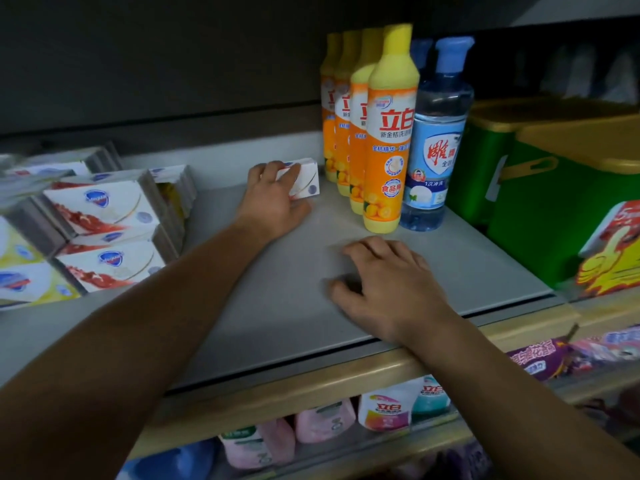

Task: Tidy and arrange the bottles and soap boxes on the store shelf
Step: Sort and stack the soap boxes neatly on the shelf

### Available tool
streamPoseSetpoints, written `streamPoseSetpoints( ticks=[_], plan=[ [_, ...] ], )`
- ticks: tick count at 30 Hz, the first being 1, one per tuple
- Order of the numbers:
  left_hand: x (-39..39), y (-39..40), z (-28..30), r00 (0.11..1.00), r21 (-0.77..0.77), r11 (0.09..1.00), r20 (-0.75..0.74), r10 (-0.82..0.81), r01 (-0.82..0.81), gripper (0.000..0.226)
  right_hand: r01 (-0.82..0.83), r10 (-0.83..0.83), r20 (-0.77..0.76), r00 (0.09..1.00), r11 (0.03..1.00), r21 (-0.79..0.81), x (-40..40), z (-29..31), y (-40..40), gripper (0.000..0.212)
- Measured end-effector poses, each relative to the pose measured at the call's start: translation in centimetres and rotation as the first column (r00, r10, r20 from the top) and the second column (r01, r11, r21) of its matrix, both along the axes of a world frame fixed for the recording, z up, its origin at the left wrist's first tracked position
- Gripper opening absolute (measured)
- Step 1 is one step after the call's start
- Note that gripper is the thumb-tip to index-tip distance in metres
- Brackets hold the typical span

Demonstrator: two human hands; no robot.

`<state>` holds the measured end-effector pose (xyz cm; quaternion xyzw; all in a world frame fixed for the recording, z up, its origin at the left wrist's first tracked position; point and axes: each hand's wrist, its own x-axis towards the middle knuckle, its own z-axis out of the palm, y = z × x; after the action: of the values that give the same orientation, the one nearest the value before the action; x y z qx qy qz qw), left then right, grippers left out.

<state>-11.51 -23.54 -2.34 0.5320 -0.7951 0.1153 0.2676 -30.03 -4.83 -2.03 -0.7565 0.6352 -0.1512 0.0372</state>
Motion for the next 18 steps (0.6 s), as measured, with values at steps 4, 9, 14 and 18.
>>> streamPoseSetpoints(
  ticks=[4,9,14,18],
  plan=[
    [-1.2,-2.0,0.7,0.999,0.099,0.995,0.047,0.028,-0.032,0.078,0.007,-0.006,0.026,1.0,1.0,-0.009,0.0,0.0,-0.1,0.058],
    [-2.2,-4.6,1.2,0.996,0.193,0.978,0.061,0.066,-0.076,0.084,0.002,-0.001,0.029,1.0,0.999,-0.041,0.0,-0.2,0.0,0.057],
    [-2.4,-5.8,1.2,0.992,0.222,0.969,0.088,0.092,-0.11,0.086,0.003,-0.002,0.01,1.0,0.999,-0.045,-0.1,-0.4,-0.1,0.059],
    [-2.4,-5.0,2.1,0.979,0.246,0.953,0.144,0.143,-0.175,0.081,0.007,-0.006,0.022,1.0,0.999,-0.037,-0.1,-0.3,-0.1,0.061]
  ],
)
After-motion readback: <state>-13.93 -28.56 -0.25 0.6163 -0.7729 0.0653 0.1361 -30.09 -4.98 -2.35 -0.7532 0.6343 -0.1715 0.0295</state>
